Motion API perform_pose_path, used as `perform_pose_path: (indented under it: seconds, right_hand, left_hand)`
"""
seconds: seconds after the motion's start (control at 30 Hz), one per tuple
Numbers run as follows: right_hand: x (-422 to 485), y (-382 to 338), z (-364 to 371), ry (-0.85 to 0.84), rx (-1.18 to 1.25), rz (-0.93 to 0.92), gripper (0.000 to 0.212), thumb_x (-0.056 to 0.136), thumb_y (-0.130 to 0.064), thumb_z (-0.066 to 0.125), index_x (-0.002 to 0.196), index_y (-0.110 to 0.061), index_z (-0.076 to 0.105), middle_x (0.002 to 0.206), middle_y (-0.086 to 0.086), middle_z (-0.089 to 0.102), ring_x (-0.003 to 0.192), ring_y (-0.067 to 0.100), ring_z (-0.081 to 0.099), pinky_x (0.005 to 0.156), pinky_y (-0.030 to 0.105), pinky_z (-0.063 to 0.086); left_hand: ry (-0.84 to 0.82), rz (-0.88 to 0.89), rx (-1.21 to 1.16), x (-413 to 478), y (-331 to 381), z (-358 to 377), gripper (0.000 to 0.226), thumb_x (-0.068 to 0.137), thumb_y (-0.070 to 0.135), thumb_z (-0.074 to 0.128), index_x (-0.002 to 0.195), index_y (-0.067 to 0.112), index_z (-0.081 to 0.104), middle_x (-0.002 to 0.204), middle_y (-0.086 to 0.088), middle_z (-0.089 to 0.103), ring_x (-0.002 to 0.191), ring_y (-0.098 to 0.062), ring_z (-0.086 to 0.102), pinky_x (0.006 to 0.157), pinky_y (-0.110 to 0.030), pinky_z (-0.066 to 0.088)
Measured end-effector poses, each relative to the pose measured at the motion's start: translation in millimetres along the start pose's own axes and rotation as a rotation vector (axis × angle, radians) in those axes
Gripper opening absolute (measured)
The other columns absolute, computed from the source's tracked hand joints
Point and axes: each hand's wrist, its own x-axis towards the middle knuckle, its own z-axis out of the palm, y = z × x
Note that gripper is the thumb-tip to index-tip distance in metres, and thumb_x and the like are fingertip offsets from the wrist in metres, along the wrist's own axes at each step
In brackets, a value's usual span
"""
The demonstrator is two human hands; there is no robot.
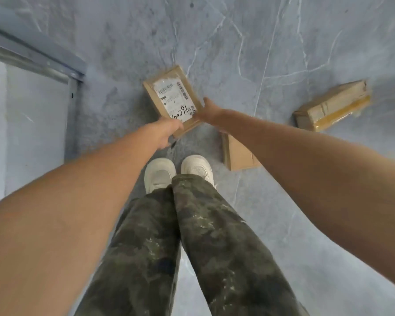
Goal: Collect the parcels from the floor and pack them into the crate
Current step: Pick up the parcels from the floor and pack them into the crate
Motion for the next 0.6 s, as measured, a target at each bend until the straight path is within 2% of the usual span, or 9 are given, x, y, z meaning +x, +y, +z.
perform_pose_path:
  seconds: [0.07, 0.17, 0.2, 0.23, 0.3, 0.37, 0.4, 0.47, 0.6]
  right_hand:
    - [-3, 8, 20, 0.035, -0.02, 0.007, 0.052, 0.088, -0.014, 0.057, 0.136, -0.006, 0.039, 0.136, 0.016, 0.045, 0.119, 0.029, 0.05, 0.084, 0.026, 0.041]
    - [-29, 22, 25, 0.097, 0.041, -0.001, 0.049, 0.086, -0.02, 0.06, 0.132, -0.014, 0.045, 0.133, 0.015, 0.044, 0.118, 0.031, 0.048, 0.099, 0.035, 0.042]
    - [-41, 26, 21, 0.109, 0.093, -0.013, 0.05, 0.085, -0.021, 0.062, 0.133, -0.016, 0.047, 0.132, 0.015, 0.045, 0.119, 0.031, 0.047, 0.103, 0.039, 0.04]
    - [-55, 27, 15, 0.118, 0.156, -0.025, 0.05, 0.084, -0.021, 0.063, 0.132, -0.018, 0.048, 0.13, 0.016, 0.048, 0.118, 0.031, 0.049, 0.103, 0.042, 0.041]
    - [-87, 23, 1, 0.134, 0.33, -0.077, 0.049, 0.086, -0.019, 0.063, 0.132, -0.017, 0.049, 0.121, 0.014, 0.054, 0.107, 0.026, 0.056, 0.092, 0.034, 0.049]
    - [-123, 10, -19, 0.168, 0.496, -0.144, 0.045, 0.087, -0.013, 0.063, 0.13, -0.014, 0.051, 0.112, 0.011, 0.056, 0.088, 0.016, 0.058, 0.072, 0.02, 0.05]
    - [-140, 2, -31, 0.184, 0.548, -0.179, 0.043, 0.087, -0.01, 0.063, 0.128, -0.013, 0.052, 0.111, 0.011, 0.055, 0.082, 0.012, 0.056, 0.068, 0.018, 0.048]
    - [-174, -18, -56, 0.199, 0.615, -0.25, 0.042, 0.086, -0.009, 0.064, 0.126, -0.013, 0.052, 0.112, 0.011, 0.054, 0.083, 0.012, 0.054, 0.071, 0.022, 0.048]
    - [-249, -59, -121, 0.276, 0.704, -0.378, 0.04, 0.086, -0.013, 0.065, 0.123, -0.019, 0.051, 0.111, 0.003, 0.052, 0.09, 0.012, 0.052, 0.069, 0.017, 0.046]
  left_hand:
    - [0.038, -0.005, -0.045, 3, -9, 8, 0.046, 0.087, 0.003, 0.054, 0.132, 0.012, 0.046, 0.12, -0.007, 0.053, 0.099, -0.019, 0.045, 0.079, -0.032, 0.038]
    - [0.036, -0.043, -0.071, -24, -20, 3, 0.045, 0.086, -0.002, 0.052, 0.129, 0.009, 0.047, 0.101, -0.007, 0.055, 0.079, -0.018, 0.051, 0.06, -0.033, 0.045]
    - [0.04, -0.061, -0.092, -37, -21, -1, 0.045, 0.086, -0.002, 0.053, 0.129, 0.009, 0.045, 0.1, -0.006, 0.054, 0.076, -0.018, 0.05, 0.061, -0.035, 0.049]
    - [0.044, -0.073, -0.123, -51, -21, -5, 0.046, 0.086, 0.001, 0.055, 0.13, 0.009, 0.044, 0.106, -0.006, 0.054, 0.082, -0.02, 0.052, 0.07, -0.042, 0.052]
    - [0.046, -0.087, -0.187, -83, -13, -13, 0.049, 0.086, 0.006, 0.061, 0.131, 0.01, 0.041, 0.124, -0.004, 0.047, 0.114, -0.027, 0.046, 0.095, -0.063, 0.036]
    - [0.041, -0.074, -0.266, -119, 4, -17, 0.057, 0.085, 0.012, 0.065, 0.133, 0.011, 0.034, 0.139, -0.005, 0.04, 0.13, -0.034, 0.035, 0.1, -0.072, 0.023]
    - [0.036, -0.054, -0.3, -139, 16, -19, 0.06, 0.084, 0.014, 0.067, 0.134, 0.011, 0.033, 0.142, -0.006, 0.039, 0.13, -0.036, 0.038, 0.099, -0.073, 0.023]
    - [0.041, 0.019, -0.32, -178, 42, -23, 0.06, 0.085, 0.015, 0.066, 0.135, 0.009, 0.034, 0.138, -0.012, 0.046, 0.121, -0.037, 0.048, 0.097, -0.071, 0.03]
    - [0.093, 0.23, -0.279, -266, 97, -28, 0.056, 0.087, 0.011, 0.063, 0.135, 0.007, 0.033, 0.131, -0.01, 0.053, 0.11, -0.029, 0.057, 0.079, -0.055, 0.046]
